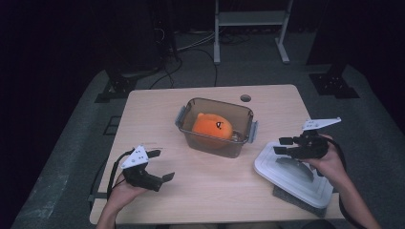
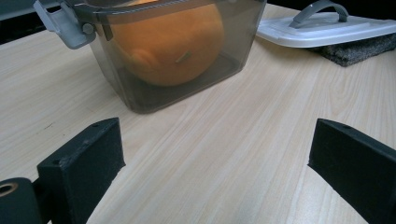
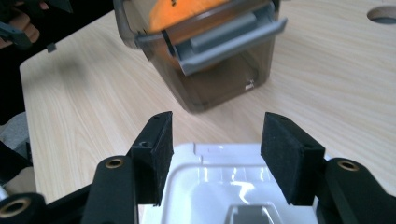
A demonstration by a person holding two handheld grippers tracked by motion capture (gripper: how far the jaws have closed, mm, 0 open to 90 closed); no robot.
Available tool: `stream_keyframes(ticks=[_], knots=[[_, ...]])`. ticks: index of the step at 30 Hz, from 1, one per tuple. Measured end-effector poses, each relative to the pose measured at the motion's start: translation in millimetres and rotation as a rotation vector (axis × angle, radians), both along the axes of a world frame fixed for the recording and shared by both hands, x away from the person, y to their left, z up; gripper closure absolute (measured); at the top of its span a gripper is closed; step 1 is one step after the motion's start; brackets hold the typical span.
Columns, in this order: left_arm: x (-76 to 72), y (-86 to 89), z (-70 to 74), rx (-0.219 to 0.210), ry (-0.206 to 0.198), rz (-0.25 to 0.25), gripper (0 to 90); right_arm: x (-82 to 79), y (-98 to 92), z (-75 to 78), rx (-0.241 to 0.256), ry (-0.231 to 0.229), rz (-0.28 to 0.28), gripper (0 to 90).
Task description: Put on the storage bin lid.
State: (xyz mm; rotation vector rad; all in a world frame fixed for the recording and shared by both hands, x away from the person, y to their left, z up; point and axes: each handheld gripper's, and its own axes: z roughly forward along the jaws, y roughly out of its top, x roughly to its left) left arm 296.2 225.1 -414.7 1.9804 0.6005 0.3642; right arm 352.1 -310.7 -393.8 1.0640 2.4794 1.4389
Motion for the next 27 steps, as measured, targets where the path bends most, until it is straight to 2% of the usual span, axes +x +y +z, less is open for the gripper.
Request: stream_keyframes(ticks=[19,27], knots=[[-0.5,-0.8,-0.7,-0.001,0.005,-0.001,2.5,-21.5,-27.5,-28.0,0.021,0.032,-0.057,42.4],[-0.3,-0.8,-0.9,-0.001,0.007,-0.001,2.5,-30.8,-35.4,-34.8,0.027,0.026,-0.068,43.4]])
